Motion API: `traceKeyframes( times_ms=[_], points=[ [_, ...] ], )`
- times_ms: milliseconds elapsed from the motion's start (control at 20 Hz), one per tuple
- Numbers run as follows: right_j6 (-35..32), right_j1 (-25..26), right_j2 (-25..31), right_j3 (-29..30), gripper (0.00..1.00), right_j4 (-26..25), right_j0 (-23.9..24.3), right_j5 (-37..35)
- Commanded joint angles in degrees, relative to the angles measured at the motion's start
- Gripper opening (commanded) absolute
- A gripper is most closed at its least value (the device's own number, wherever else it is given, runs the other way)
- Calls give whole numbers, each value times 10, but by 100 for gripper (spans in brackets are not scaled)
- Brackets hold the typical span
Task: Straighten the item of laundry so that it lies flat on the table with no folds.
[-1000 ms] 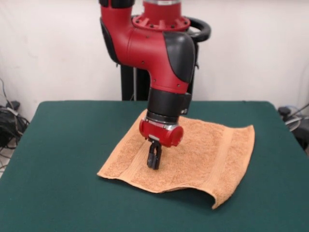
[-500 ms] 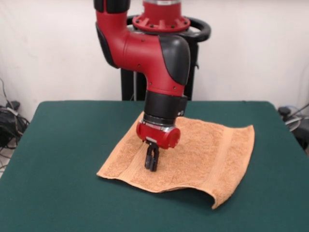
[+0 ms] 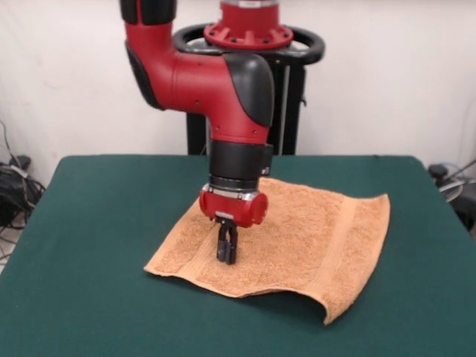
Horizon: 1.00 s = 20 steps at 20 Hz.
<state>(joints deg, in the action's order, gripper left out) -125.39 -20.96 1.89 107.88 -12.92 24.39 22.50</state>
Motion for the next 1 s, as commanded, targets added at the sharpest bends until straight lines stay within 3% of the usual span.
traceKeyframes(
  times_ms=[50, 500, 750, 1000],
  points=[
    [7, 67, 18, -126, 0, -53, 88, -70],
    [-2, 104, 29, -183, 0, -129, 121, -72],
    [-17, 112, 1, -189, 0, -113, 102, -54],
    [-22, 108, -65, -175, 0, -56, 51, -15]
  ],
)
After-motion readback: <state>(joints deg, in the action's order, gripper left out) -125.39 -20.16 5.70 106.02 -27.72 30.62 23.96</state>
